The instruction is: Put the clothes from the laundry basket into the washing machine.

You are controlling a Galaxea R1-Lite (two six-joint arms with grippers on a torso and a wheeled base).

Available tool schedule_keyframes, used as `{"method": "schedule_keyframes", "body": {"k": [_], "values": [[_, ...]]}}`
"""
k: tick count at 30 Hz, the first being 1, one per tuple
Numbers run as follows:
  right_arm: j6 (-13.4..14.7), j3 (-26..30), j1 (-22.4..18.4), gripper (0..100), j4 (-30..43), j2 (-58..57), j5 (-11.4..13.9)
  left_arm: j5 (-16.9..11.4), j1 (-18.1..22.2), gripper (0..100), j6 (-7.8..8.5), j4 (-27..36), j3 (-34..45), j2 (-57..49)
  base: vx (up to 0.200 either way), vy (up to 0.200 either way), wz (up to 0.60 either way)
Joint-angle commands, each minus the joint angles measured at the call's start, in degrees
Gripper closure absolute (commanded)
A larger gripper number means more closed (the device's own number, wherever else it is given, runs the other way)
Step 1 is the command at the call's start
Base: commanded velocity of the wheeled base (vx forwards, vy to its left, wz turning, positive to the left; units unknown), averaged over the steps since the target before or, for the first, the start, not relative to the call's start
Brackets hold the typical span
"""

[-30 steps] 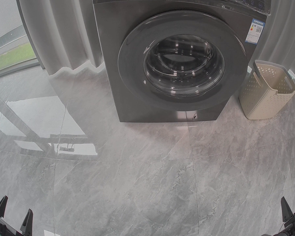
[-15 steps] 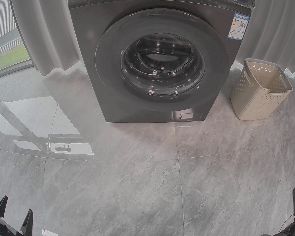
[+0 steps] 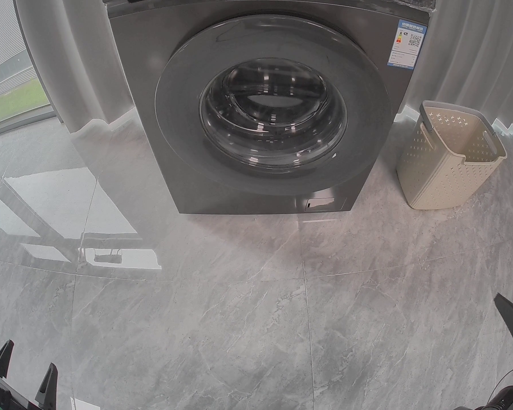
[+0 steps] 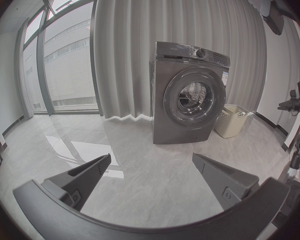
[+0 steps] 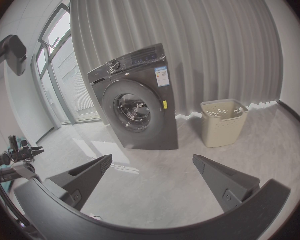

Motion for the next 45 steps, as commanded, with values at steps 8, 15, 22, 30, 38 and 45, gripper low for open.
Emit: {"method": "schedule_keyframes", "body": {"k": [8, 15, 22, 30, 38, 45], "values": [[4.96, -8.74, 14.81, 0, -28.97, 48.89, 3.22, 0.03, -0.04, 0, -0.44, -0.07, 1.01, -0.73, 0.200, 0.000, 0.00], [6.89, -12.52, 16.04, 0, -28.97, 50.56, 3.14, 0.03, -0.04, 0, -0.44, -0.07, 1.01, -0.73, 0.200, 0.000, 0.00], [7.59, -15.42, 16.48, 0, -28.97, 51.17, 2.35, 0.03, -0.04, 0, -0.53, -0.07, 1.01, -0.73, 0.200, 0.000, 0.00], [7.59, -20.61, 15.69, 0, -28.97, 51.61, -0.03, 0.03, -0.04, 0, -0.53, -0.07, 1.01, -0.73, 0.200, 0.000, 0.00], [8.12, -23.07, 14.28, 0, -31.43, 52.67, -4.25, 0.03, -0.04, 0, -0.70, -0.07, 1.01, -0.73, 0.050, 0.000, 0.00], [7.15, -13.49, 15.78, 0, -31.87, 48.01, -3.46, 0.03, -0.04, 0, -0.88, -0.07, 1.01, -0.73, 0.000, 0.000, 0.00]]}}
